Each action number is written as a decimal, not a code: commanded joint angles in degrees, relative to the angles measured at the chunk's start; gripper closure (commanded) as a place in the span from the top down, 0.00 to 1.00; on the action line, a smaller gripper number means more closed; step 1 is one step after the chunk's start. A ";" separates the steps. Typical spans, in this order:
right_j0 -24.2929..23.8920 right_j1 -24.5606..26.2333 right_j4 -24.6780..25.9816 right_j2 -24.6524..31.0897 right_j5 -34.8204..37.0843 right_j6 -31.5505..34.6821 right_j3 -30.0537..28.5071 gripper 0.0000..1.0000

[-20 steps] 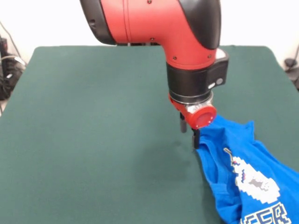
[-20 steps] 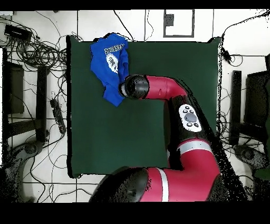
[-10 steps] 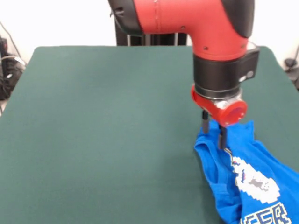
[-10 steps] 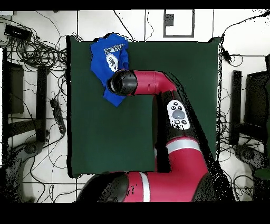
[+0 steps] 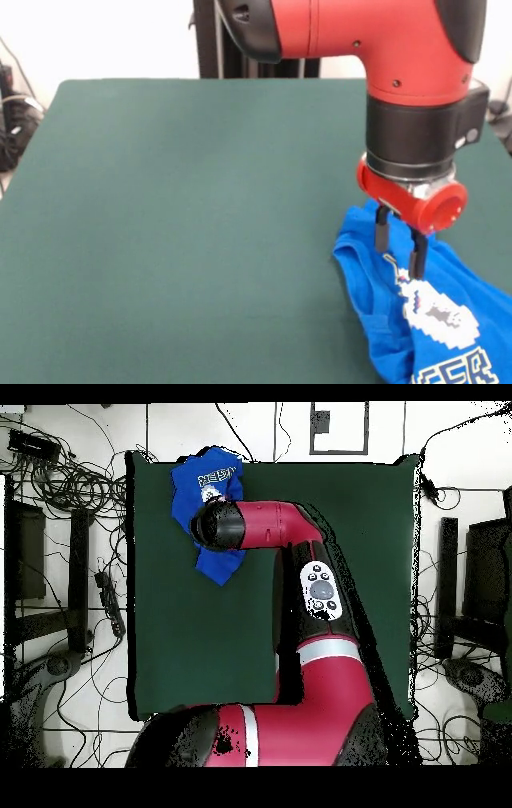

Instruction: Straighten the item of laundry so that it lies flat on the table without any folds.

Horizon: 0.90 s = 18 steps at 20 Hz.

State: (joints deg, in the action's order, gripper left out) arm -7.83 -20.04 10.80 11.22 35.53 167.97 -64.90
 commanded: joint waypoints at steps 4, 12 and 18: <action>3.36 7.73 0.71 -3.61 1.04 3.80 4.98 1.00; 4.82 9.05 -3.86 -6.79 9.76 7.16 2.54 1.00; 3.33 10.97 -6.55 -4.23 10.39 3.42 0.49 1.00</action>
State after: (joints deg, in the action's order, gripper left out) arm -5.55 -11.66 7.76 3.93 38.87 167.97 -59.70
